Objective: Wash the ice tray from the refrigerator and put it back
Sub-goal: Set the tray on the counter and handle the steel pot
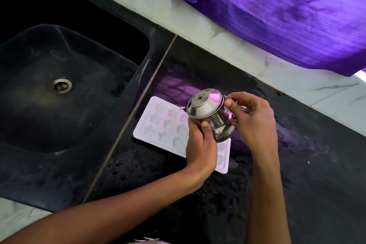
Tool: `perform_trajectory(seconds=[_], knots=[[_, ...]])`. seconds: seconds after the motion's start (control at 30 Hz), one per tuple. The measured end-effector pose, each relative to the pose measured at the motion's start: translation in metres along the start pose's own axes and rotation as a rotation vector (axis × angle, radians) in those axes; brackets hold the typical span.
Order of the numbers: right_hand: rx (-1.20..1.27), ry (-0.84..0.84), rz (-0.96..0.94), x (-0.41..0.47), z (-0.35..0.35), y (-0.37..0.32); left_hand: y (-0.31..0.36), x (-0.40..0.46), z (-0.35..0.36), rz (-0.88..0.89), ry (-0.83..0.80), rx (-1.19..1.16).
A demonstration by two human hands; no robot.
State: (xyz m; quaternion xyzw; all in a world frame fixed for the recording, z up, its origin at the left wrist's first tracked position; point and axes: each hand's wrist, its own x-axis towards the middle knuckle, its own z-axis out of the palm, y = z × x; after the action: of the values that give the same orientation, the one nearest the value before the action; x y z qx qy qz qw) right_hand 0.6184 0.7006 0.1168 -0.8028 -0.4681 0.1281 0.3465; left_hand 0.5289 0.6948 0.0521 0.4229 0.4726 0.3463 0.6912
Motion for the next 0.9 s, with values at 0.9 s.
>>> perform_trajectory(seconds=[0.9], knots=[[0.095,0.047,-0.009,-0.012,-0.004,-0.003,0.002,-0.010,-0.002,0.141,0.030,0.055]])
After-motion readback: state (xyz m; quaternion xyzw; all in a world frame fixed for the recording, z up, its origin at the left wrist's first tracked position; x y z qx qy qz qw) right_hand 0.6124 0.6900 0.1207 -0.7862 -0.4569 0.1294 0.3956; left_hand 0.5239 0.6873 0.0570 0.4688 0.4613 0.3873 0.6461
